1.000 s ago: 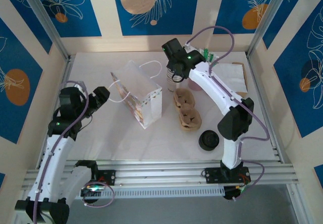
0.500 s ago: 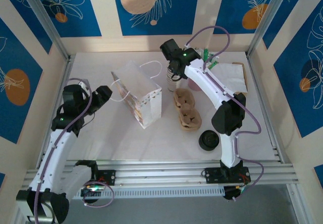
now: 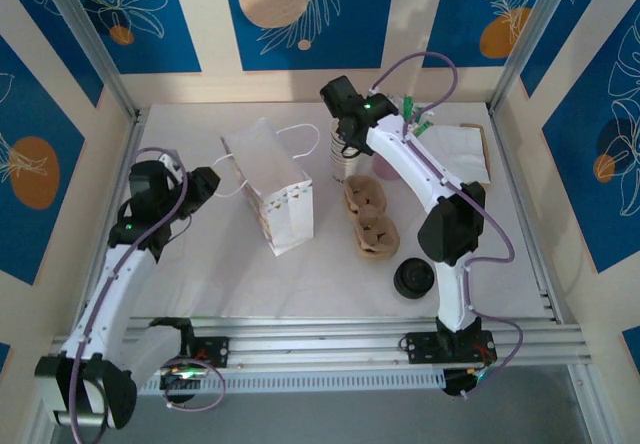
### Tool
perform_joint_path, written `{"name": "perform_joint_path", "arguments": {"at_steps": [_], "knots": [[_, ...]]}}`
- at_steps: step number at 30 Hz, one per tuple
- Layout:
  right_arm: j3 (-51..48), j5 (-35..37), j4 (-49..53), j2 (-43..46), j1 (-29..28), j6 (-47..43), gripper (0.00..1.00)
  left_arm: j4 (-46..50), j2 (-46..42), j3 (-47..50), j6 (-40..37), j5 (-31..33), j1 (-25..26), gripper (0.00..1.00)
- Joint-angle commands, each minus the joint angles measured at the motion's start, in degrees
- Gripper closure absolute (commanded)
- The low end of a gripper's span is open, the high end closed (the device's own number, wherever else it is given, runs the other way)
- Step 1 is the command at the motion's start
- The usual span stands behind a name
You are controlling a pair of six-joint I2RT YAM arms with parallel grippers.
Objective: Pack the takeout coffee
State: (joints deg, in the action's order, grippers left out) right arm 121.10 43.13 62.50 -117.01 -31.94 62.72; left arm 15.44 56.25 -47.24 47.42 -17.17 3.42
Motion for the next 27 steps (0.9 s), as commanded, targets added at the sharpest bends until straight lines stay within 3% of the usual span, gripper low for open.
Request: {"name": "perform_joint_path", "arguments": {"at_steps": [1, 6, 12, 16, 23, 27], "knots": [[1.7, -0.6, -0.3, -0.9, 0.7, 1.7, 0.74, -2.1, 1.5, -2.5, -1.8, -1.6, -0.5, 0.69], [2.5, -1.3, -0.9, -1.1, 0.7, 1.4, 0.82, -4.0, 3.5, -4.3, -5.8, -1.6, -0.5, 0.75], [4.2, -1.0, -0.3, -0.7, 0.7, 0.7, 0.96, -5.7, 6.9, -7.2, -8.7, -1.2, -0.6, 0.70], [4.8, -0.2, -0.6, 0.3, 0.6, 0.0, 0.98, -5.7, 6.6, -8.5, -10.2, -1.1, -0.7, 0.55], [5.5, 0.1, -2.3, 3.5, 0.0, -2.6, 1.00, 1.7, 3.5, -11.3, -13.2, 4.7, -0.7, 0.12], [5.6, -0.1, -3.2, 6.2, -0.4, -3.9, 1.00, 7.2, 1.8, -14.4, -14.2, 7.3, -0.7, 0.00]]}}
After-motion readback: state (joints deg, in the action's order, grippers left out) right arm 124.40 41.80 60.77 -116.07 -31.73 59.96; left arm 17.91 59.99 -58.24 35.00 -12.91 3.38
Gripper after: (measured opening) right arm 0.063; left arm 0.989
